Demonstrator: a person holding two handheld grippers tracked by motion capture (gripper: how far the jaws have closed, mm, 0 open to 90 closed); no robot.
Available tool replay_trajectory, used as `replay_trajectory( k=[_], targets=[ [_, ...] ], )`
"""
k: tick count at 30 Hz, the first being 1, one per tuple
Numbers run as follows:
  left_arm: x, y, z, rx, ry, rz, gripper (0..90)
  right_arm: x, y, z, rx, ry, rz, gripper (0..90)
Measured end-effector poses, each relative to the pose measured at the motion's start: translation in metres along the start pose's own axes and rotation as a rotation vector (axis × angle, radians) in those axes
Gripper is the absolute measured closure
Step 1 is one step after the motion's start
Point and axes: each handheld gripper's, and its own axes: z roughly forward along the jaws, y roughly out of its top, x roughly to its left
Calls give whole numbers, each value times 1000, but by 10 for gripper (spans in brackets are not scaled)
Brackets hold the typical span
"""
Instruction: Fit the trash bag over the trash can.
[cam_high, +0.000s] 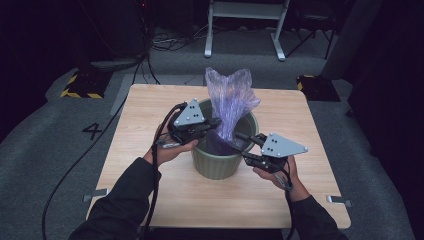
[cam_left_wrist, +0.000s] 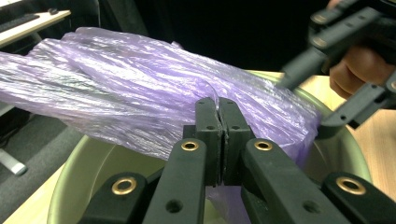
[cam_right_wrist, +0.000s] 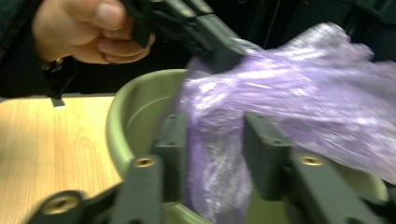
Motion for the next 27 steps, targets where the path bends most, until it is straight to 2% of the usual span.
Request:
replay_trajectory(
  k=[4,7,10,12,17,20,24,26,27],
  targets=[
    [-7,-2,-2,-3,17,36,885,-11,-1,-9,-24,-50,85,385],
    [-12,-5,-3,-2,21,68,885,-21,2,-15,-39,-92,135,342],
    [-17,-10,-1,2,18,86,885,-29,8,-20,-39,-140,152,331],
    [-19,-14,1,2,23,89,885,-35,12,-18,-50,-133,191,309],
    [-27,-18,1,2,36,114,884,-51,19,-1,30,-145,286,261],
    [-31,-19,1,1,42,124,884,-58,19,9,48,-121,331,222],
    [-34,-20,1,14,44,141,884,-60,18,19,58,-102,370,241],
    [-33,-21,1,15,45,140,883,-60,18,22,57,-105,371,322],
    [-33,-21,1,13,45,137,882,-60,18,23,56,-107,373,395]
  ],
)
